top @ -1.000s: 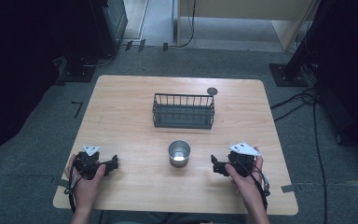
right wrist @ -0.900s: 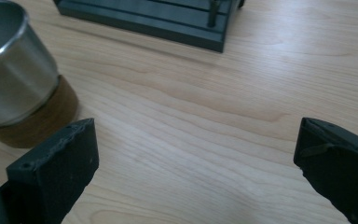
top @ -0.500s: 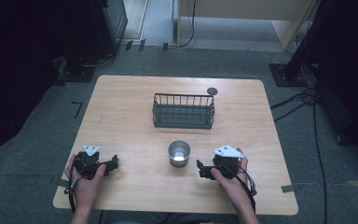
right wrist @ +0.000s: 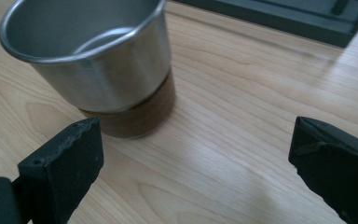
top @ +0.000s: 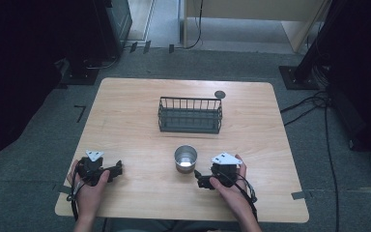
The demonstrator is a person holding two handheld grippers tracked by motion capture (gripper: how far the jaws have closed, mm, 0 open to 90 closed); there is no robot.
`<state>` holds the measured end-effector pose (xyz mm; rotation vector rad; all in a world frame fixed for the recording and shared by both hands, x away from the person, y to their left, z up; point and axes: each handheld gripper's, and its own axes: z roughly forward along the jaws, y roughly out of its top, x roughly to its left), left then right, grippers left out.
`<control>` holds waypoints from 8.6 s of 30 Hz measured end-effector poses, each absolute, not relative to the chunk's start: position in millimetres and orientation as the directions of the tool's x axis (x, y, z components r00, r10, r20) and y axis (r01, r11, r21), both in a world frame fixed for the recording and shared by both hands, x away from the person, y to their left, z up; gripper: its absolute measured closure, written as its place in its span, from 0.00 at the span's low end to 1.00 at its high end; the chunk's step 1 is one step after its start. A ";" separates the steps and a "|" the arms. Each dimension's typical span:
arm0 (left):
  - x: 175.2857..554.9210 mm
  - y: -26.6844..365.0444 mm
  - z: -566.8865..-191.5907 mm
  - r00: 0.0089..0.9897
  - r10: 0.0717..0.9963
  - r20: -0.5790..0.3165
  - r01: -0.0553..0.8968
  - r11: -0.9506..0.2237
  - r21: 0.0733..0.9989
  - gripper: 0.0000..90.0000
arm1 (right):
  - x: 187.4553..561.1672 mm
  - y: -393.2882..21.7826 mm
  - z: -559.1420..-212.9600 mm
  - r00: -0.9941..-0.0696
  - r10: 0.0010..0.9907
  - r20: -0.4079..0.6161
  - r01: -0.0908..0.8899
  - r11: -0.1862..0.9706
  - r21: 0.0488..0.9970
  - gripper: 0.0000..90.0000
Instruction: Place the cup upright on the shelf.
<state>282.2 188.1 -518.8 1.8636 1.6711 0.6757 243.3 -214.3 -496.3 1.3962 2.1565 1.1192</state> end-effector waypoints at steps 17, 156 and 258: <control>282.2 188.1 -518.7 0.105 0.994 0.011 0.723 -0.084 0.686 0.00 | 254.9 -179.2 -497.0 -0.516 0.845 0.142 0.588 0.229 0.776 0.03; 283.3 187.1 -518.8 0.109 0.994 0.011 0.722 -0.087 0.686 0.00 | 436.3 -206.9 -442.7 -0.299 0.953 0.054 0.554 0.127 0.822 0.20; 283.3 187.2 -518.8 0.110 0.994 0.014 0.722 -0.090 0.686 0.00 | 271.0 -343.0 -458.4 -0.181 0.981 0.064 0.559 0.049 0.828 0.00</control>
